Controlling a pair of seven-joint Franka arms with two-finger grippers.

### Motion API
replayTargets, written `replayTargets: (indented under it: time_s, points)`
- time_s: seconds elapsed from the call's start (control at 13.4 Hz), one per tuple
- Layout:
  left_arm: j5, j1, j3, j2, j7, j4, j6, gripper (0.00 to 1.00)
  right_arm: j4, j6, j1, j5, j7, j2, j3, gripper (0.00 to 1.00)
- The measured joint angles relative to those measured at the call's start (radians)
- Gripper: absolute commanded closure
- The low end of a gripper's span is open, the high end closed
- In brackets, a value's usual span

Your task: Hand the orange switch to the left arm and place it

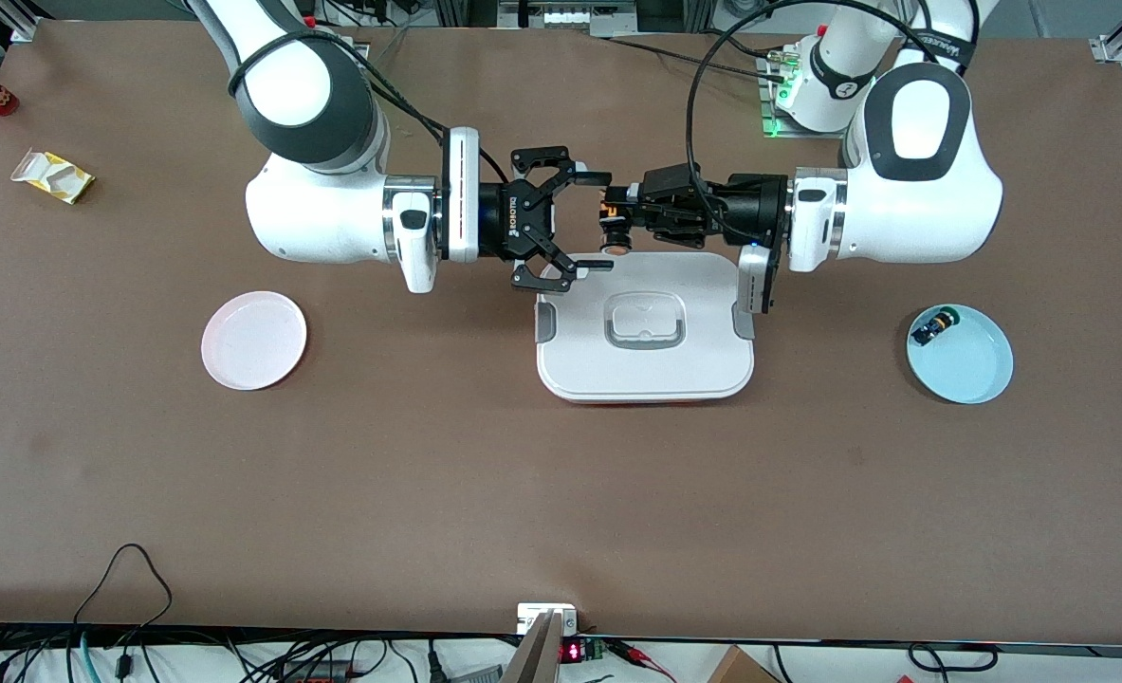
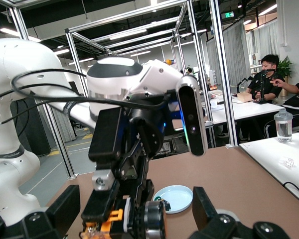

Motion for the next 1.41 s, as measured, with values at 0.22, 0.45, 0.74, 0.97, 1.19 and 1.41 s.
replayTargets:
  time_s: [0.22,0.45,0.74,0.97,1.19,1.41]
  points:
    - [0.350,-0.002,-0.001,0.052,0.003,0.106,-0.049,0.83,-0.025,-0.009,-0.022,0.001,0.000,-0.004,-0.004,0.00]
    - [0.622,-0.005,-0.001,0.098,0.010,0.185,-0.123,0.83,-0.058,-0.114,-0.095,0.002,0.000,-0.014,-0.009,0.00]
    - [0.973,-0.003,0.001,0.142,0.182,0.225,-0.206,0.82,-0.103,-0.313,-0.226,-0.078,0.034,-0.016,-0.078,0.00]
    - [1.268,0.003,0.004,0.168,0.434,0.225,-0.258,0.82,-0.126,-0.410,-0.343,-0.189,0.253,-0.018,-0.089,0.00]
    - [1.503,0.013,0.008,0.203,0.616,0.225,-0.261,0.82,-0.126,-0.397,-0.358,-0.266,0.618,-0.051,-0.086,0.00]
    - [1.638,0.079,0.017,0.241,0.825,0.224,-0.253,0.82,-0.127,-0.370,-0.355,-0.348,0.891,-0.069,-0.084,0.00]
